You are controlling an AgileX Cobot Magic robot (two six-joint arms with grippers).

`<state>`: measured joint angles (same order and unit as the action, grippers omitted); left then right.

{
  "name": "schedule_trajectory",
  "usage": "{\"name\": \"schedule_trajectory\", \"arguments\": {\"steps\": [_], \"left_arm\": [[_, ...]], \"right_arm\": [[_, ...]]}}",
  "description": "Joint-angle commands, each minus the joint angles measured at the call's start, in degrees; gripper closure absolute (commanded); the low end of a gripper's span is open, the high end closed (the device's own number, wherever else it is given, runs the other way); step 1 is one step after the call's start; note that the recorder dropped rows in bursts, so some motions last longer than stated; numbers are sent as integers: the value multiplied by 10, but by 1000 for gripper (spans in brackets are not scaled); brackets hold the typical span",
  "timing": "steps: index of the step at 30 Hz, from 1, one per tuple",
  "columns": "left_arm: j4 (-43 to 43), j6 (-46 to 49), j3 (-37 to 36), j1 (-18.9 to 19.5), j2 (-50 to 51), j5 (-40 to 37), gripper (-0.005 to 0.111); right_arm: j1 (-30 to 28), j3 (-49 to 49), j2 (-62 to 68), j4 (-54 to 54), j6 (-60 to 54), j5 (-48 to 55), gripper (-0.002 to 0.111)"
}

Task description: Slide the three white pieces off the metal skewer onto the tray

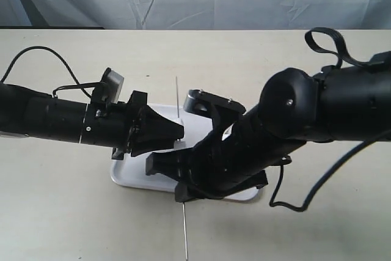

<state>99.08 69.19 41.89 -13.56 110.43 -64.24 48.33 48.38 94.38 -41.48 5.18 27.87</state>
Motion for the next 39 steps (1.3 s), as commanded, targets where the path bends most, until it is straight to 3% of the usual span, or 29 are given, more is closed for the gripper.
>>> {"name": "schedule_trajectory", "arguments": {"steps": [1, 23, 26, 31, 39], "left_arm": [[9, 4, -2, -3, 2, -5, 74], [9, 4, -2, -3, 2, 50, 81], [9, 4, -2, -3, 2, 52, 88], [9, 15, -2, -3, 2, 55, 101], [9, 15, -2, -3, 2, 67, 101]], "right_arm": [[-4, 33, 29, -10, -20, 27, 109], [-3, 34, 31, -16, -20, 79, 109], [-1, 34, 28, -21, -20, 92, 109], [22, 34, 19, -21, -20, 92, 109], [66, 34, 2, -4, 15, 145, 109]]}}
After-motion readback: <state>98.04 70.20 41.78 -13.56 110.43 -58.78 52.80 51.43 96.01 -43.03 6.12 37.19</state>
